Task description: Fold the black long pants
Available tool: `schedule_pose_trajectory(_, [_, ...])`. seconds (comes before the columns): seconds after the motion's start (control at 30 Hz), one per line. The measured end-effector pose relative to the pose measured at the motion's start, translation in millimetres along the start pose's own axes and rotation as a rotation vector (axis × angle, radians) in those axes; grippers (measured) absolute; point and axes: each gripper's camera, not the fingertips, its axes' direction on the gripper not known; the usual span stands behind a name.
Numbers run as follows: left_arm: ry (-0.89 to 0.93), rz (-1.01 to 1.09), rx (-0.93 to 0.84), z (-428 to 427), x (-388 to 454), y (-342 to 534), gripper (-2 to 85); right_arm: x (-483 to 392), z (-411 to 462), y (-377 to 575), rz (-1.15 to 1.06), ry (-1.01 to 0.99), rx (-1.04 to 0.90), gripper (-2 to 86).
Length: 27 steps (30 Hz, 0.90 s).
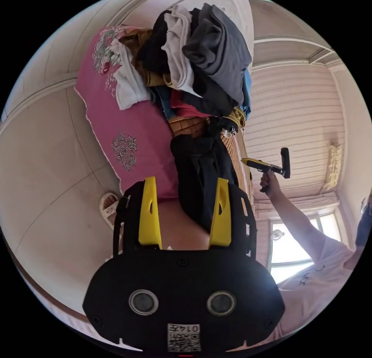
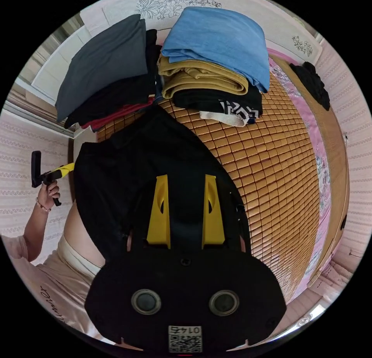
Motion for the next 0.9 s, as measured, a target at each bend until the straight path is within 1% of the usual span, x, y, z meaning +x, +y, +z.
schedule_pose_trajectory(0.1, [0.037,0.023,-0.021,5,-4,-10,17.8,-18,24,-47,-0.017,0.067,-0.025,11.1])
schedule_pose_trajectory(0.17, [0.032,0.056,-0.038,9,-3,-15,13.2,-30,35,-68,-0.028,0.077,-0.022,9.0])
schedule_pose_trajectory(0.2, [0.008,0.054,-0.059,12,-3,-18,7.0,-36,42,-79,-0.024,0.090,-0.017,5.6])
schedule_pose_trajectory(0.23, [0.002,0.070,-0.074,15,-3,-19,2.7,-40,50,-88,-0.008,0.101,-0.021,0.6])
schedule_pose_trajectory(0.3, [-0.002,0.109,-0.066,16,-1,-20,0.1,-42,65,-98,0.030,0.124,-0.074,-0.4])
schedule_pose_trajectory(0.33, [-0.014,0.127,-0.060,15,1,-21,-0.4,-41,72,-103,0.044,0.111,-0.108,-0.6])
schedule_pose_trajectory(0.43, [-0.029,0.148,-0.025,12,9,-26,-0.8,-36,69,-112,0.103,0.094,-0.080,-0.9])
schedule_pose_trajectory(0.47, [-0.027,0.154,-0.013,10,12,-27,-0.8,-35,68,-114,0.118,0.115,-0.076,-0.9])
schedule_pose_trajectory(0.5, [-0.028,0.176,0.015,7,19,-29,-0.7,-34,69,-117,0.138,0.190,-0.077,-0.9])
schedule_pose_trajectory(0.53, [-0.070,0.204,0.042,4,26,-29,-0.6,-33,74,-119,0.143,0.242,-0.102,-1.0])
schedule_pose_trajectory(0.57, [-0.112,0.215,0.051,3,29,-29,-0.5,-32,77,-121,0.145,0.243,-0.122,-1.0])
schedule_pose_trajectory(0.6, [-0.215,0.232,0.057,5,32,-29,-0.1,-29,78,-121,0.158,0.220,-0.134,-1.0])
schedule_pose_trajectory(0.63, [-0.297,0.229,0.029,12,30,-29,0.6,-28,74,-119,0.182,0.194,-0.115,-1.0])
schedule_pose_trajectory(0.73, [-0.341,0.183,-0.005,24,21,-24,4.2,-33,49,-96,0.144,0.110,-0.027,-1.0])
schedule_pose_trajectory(0.77, [-0.344,0.183,0.001,24,21,-22,5.0,-35,41,-87,0.127,0.111,0.000,-1.0])
schedule_pose_trajectory(0.9, [-0.389,0.252,0.096,12,40,2,5.4,-46,-12,4,0.051,0.153,0.148,-1.0])
